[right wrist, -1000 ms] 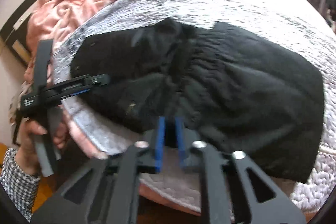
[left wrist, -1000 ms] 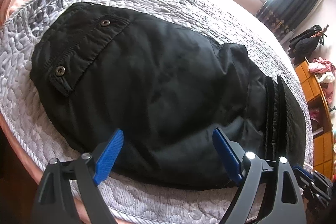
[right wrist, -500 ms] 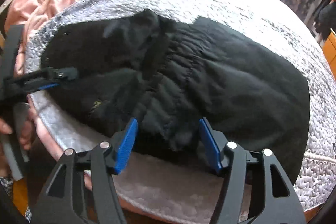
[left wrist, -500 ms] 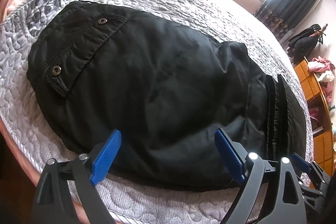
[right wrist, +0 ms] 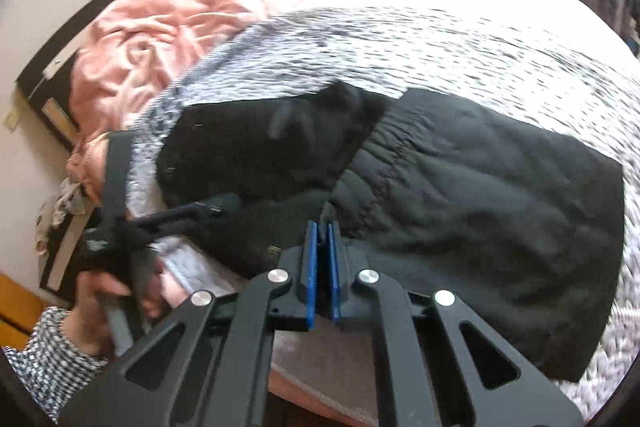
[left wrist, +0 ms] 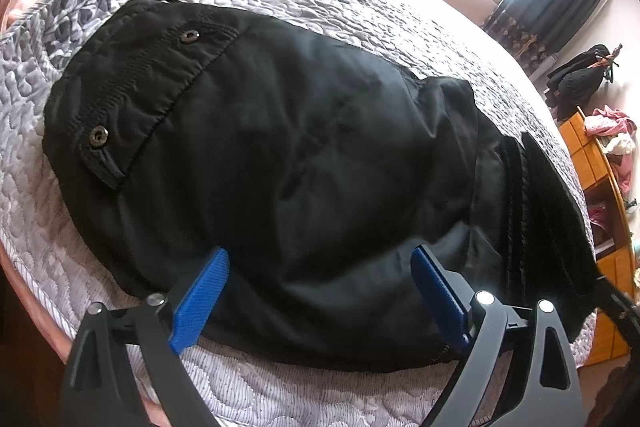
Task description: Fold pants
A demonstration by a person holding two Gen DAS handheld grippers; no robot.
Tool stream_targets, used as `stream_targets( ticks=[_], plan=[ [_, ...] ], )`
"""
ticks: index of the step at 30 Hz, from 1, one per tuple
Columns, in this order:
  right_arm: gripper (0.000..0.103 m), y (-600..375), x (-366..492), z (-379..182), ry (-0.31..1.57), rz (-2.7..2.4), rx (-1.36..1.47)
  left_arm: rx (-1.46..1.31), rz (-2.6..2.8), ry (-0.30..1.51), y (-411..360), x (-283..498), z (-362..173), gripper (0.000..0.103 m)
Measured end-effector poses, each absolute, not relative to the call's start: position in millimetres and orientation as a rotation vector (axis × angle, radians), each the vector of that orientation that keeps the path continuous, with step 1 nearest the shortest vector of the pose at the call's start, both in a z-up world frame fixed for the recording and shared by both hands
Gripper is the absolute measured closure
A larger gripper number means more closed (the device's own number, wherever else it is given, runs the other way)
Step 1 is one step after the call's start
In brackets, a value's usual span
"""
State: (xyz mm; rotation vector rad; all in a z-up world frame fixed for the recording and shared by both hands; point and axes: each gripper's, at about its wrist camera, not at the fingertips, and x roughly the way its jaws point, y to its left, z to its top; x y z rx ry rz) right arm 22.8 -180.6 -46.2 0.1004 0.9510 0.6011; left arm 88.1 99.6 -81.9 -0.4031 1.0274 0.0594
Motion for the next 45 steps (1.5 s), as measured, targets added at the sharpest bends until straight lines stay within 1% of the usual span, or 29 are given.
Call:
stream_targets(
  ticks=[2,7,8,10,12,15,16,17,18,19,23,24,26,27,29,31,35,37,38,40,41,42,43,44,45],
  plan=[
    [0.099,-165.2,26.5,-47.6,0.96,0.629,0.069,-0.404,0.06,1.029,99.9,88.4,-81.9,0.01],
    [0.098,-136.5,32.9,-97.7,1.1,0.583,-0.046,-0.412,0.055,1.035,101.2,88.9,-80.6,0.01],
    [0.096,-137.0,32.7,-103.0,1.107,0.58,-0.044,-0.411,0.055,1.037,101.0,89.0,-80.2,0.01],
    [0.091,-142.4,30.3,-104.8,1.111,0.589,-0.021,-0.404,0.055,1.039,100.9,89.1,-79.4,0.01],
    [0.068,-150.1,29.1,-99.8,1.126,0.633,0.022,-0.393,0.059,1.033,99.7,89.2,-76.7,0.01],
    [0.067,-173.5,18.3,-81.3,1.075,0.646,0.069,-0.373,0.056,1.007,95.8,86.7,-67.9,0.01],
    [0.065,-188.6,15.9,-74.6,1.063,0.634,0.102,-0.362,0.054,0.999,93.9,85.8,-65.0,0.01],
    [0.055,-203.7,14.5,-69.9,1.052,0.616,0.131,-0.346,0.053,0.992,91.5,85.0,-62.2,0.01],
    [0.043,-226.5,13.8,-64.6,1.034,0.576,0.169,-0.324,0.05,0.983,87.9,84.2,-58.2,0.01],
    [0.039,-248.9,15.0,-60.6,1.018,0.536,0.202,-0.31,0.046,0.975,85.1,83.3,-55.2,0.01],
    [0.032,-349.3,19.7,-62.4,1.009,0.302,0.292,-0.268,0.012,0.934,71.9,79.0,-39.6,0.01],
    [0.028,-368.9,22.8,-67.5,1.021,0.277,0.323,-0.266,0.003,0.925,69.3,78.1,-36.4,0.01],
    [0.026,-403.6,28.9,-84.3,1.062,0.274,0.401,-0.264,-0.01,0.913,64.5,77.7,-31.6,0.01],
    [0.024,-421.7,34.9,-101.3,1.105,0.295,0.446,-0.263,-0.014,0.91,62.3,78.7,-30.3,0.01],
    [0.024,-438.9,41.8,-121.6,1.143,0.284,0.46,-0.261,-0.026,0.903,58.0,80.0,-27.8,0.01],
    [0.02,-446.1,50.4,-142.2,1.17,0.318,0.49,-0.246,-0.029,0.898,53.3,78.5,-24.4,0.01],
    [0.017,-447.9,63.5,-170.0,1.172,0.536,0.682,-0.225,-0.029,0.892,48.0,79.2,-21.5,0.01],
    [0.017,-443.8,70.1,-175.6,1.165,0.607,0.711,-0.222,-0.026,0.891,46.0,80.3,-20.5,0.01],
    [0.018,-439.8,73.9,-177.9,1.159,0.649,0.733,-0.222,-0.025,0.89,45.0,81.1,-20.5,0.01],
    [0.024,-435.4,79.4,-179.5,1.166,0.678,0.735,-0.219,-0.024,0.896,42.5,84.1,-21.8,0.01],
    [0.032,-432.8,83.4,-180.2,1.17,0.678,0.721,-0.218,-0.021,0.899,42.0,85.2,-22.7,0.01],
    [0.042,-433.2,84.0,-178.3,1.166,0.682,0.709,-0.216,-0.017,0.904,41.0,87.1,-24.4,0.01],
    [0.049,-436.0,87.2,-177.0,1.161,0.685,0.711,-0.216,-0.016,0.91,40.2,89.4,-26.3,0.01],
    [0.062,-437.4,87.6,-173.6,1.15,0.688,0.714,-0.217,-0.015,0.918,39.6,91.2,-28.5,0.01],
    [0.073,-442.7,85.6,-167.1,1.126,0.698,0.717,-0.218,-0.014,0.927,38.7,93.6,-31.4,0.01]
  ],
)
